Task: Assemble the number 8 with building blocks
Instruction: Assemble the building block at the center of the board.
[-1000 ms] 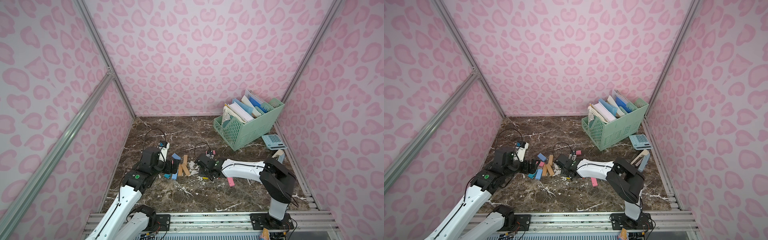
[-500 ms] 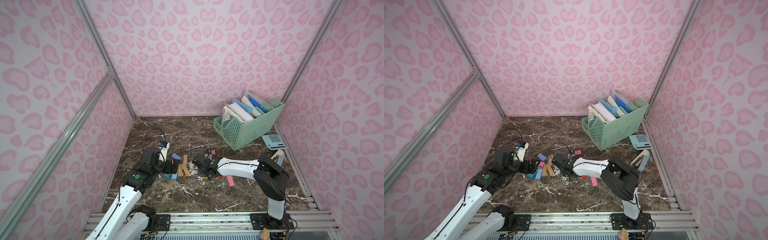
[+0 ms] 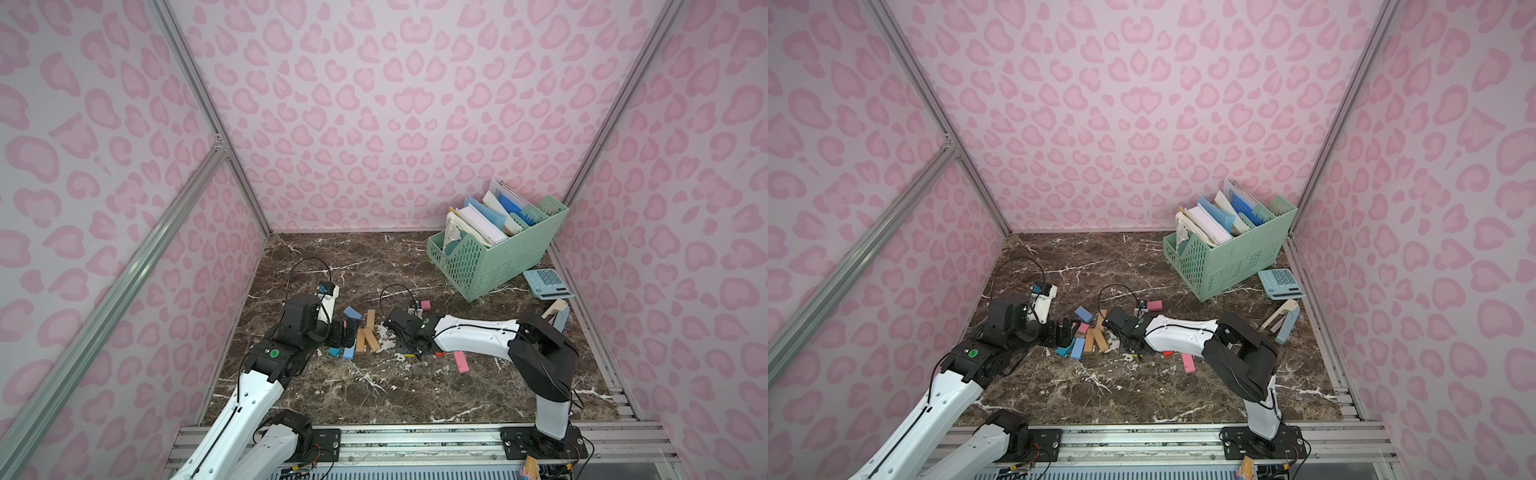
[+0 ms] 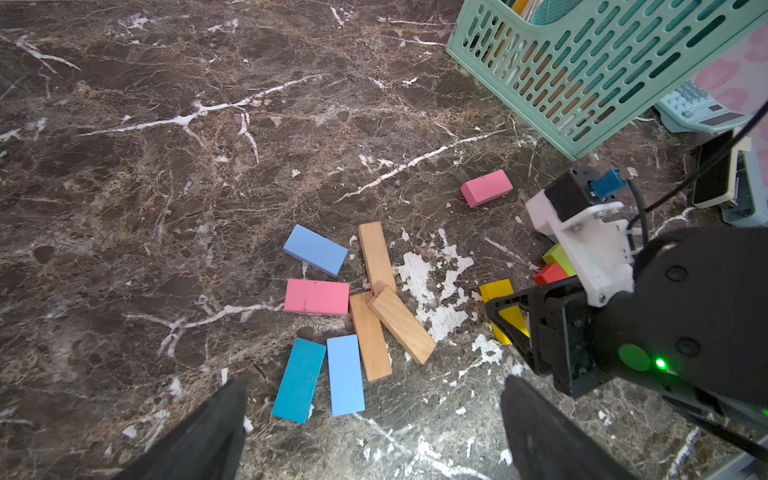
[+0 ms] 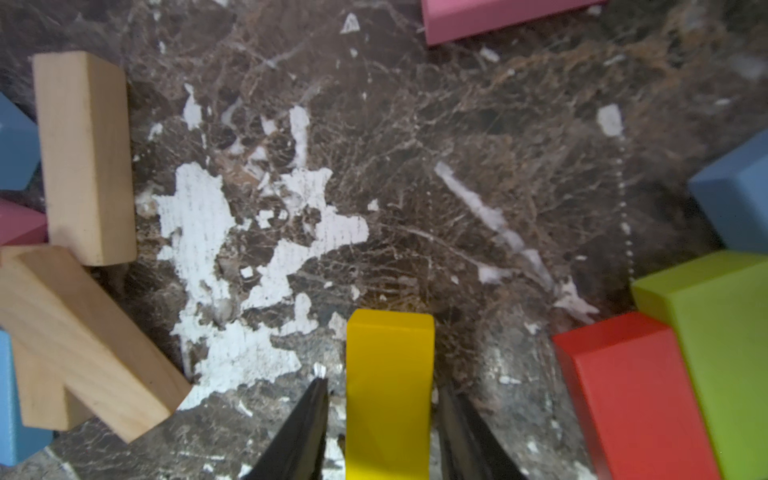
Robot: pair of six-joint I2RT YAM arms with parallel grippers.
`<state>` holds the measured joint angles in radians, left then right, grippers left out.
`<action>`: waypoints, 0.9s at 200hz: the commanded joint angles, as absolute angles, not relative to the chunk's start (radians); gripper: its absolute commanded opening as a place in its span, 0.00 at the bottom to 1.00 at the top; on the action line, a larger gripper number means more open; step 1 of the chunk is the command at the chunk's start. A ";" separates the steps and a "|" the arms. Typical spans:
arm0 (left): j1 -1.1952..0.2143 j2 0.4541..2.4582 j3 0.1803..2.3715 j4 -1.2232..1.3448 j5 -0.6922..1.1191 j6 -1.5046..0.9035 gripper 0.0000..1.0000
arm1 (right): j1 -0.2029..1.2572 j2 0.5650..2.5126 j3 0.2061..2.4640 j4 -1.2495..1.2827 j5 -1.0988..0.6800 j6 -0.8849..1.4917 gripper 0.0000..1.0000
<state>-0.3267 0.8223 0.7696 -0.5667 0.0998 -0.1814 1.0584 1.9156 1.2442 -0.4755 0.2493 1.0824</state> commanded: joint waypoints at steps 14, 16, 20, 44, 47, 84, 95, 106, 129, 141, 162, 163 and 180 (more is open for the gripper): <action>-0.327 0.819 0.768 -0.558 0.109 -0.182 0.98 | 1.062 1.936 1.261 -0.503 0.258 1.072 0.43; -0.326 0.819 0.767 -0.557 0.109 -0.181 0.98 | 1.063 1.937 1.262 -0.504 0.258 1.072 0.43; -0.327 0.819 0.768 -0.559 0.110 -0.181 0.98 | 1.064 1.938 1.265 -0.505 0.259 1.070 0.43; -0.327 0.818 0.768 -0.559 0.110 -0.181 0.98 | 1.069 1.958 1.286 -0.527 0.270 1.064 0.39; -0.327 0.818 0.768 -0.558 0.109 -0.181 0.98 | 1.070 1.960 1.288 -0.529 0.272 1.063 0.38; -0.327 0.818 0.766 -0.560 0.113 -0.184 0.98 | 1.058 1.978 1.307 -0.543 0.288 1.031 0.29; -0.328 0.815 0.767 -0.562 0.112 -0.184 0.98 | 1.046 1.982 1.313 -0.545 0.292 1.007 0.25; -0.328 0.810 0.767 -0.562 0.107 -0.185 0.98 | 1.031 1.982 1.318 -0.542 0.292 0.977 0.22; -0.328 0.803 0.763 -0.557 0.103 -0.184 0.98 | 0.998 1.982 1.331 -0.532 0.282 0.917 0.21; -0.328 0.805 0.764 -0.556 0.104 -0.184 0.98 | 0.984 1.984 1.336 -0.526 0.274 0.890 0.21; -0.328 0.810 0.764 -0.558 0.104 -0.184 0.98 | 0.964 2.001 1.353 -0.523 0.259 0.844 0.21; -0.328 0.811 0.765 -0.557 0.103 -0.184 0.98 | 0.962 2.002 1.353 -0.523 0.260 0.843 0.21; -0.328 0.810 0.765 -0.557 0.103 -0.183 0.98 | 0.949 2.016 1.387 -0.525 0.255 0.820 0.21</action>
